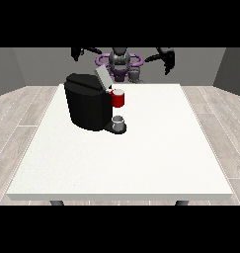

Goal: Insert the coffee pod into the coffee machine and close the lid

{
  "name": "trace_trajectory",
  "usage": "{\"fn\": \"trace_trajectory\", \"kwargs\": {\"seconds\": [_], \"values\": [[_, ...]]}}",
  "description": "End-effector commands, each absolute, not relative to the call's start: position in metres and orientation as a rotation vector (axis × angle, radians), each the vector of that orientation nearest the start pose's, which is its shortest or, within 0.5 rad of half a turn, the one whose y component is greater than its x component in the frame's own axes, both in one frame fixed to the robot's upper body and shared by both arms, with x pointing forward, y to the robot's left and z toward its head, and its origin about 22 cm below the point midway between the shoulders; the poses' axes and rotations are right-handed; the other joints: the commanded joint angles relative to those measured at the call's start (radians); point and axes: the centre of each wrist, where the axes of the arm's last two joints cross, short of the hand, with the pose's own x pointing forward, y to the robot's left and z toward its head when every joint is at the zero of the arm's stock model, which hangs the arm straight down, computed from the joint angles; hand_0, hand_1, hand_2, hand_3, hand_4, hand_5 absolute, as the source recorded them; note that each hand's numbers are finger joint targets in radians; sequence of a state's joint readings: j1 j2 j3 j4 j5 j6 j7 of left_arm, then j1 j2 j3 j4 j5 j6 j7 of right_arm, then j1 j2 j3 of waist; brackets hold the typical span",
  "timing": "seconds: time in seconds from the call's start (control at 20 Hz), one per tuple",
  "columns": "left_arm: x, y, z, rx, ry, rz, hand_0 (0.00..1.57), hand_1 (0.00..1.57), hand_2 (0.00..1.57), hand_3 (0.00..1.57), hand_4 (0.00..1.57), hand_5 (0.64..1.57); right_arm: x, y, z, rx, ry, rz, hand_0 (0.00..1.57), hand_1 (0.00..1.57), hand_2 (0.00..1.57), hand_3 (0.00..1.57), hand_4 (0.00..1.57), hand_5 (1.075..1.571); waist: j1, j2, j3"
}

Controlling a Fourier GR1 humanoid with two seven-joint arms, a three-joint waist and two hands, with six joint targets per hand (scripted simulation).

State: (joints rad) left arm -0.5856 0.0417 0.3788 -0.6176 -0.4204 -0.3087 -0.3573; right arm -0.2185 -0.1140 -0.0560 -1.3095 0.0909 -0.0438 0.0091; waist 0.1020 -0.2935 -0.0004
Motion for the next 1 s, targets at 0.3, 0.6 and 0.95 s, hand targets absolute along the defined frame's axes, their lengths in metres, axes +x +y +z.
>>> {"fn": "trace_trajectory", "kwargs": {"seconds": [0.3, 0.6, 0.95], "values": [[0.353, 0.237, -0.039, -0.166, -1.509, -0.338, 0.00, 0.00, 0.00, 0.00, 0.46, 1.571, 0.332, -0.286, 0.036, -0.206, -1.534, 0.063, 0.00, 0.00, 0.00, 0.00, 0.00, 1.571, 0.095, 0.088, 0.0007], [0.347, 0.213, -0.028, -0.225, -1.505, -0.368, 0.00, 0.00, 0.00, 0.00, 0.39, 1.571, 0.348, -0.286, 0.036, -0.140, -1.462, -0.017, 0.00, 0.00, 0.00, 0.00, 0.19, 1.571, 0.148, 0.101, 0.0008], [0.336, 0.220, -0.005, -0.150, -1.603, -0.342, 0.00, 0.00, 0.00, 0.00, 0.35, 1.571, 0.364, -0.278, 0.042, -0.075, -1.501, -0.054, 0.00, 0.00, 0.00, 0.00, 0.07, 1.571, 0.116, 0.201, 0.0007]]}}
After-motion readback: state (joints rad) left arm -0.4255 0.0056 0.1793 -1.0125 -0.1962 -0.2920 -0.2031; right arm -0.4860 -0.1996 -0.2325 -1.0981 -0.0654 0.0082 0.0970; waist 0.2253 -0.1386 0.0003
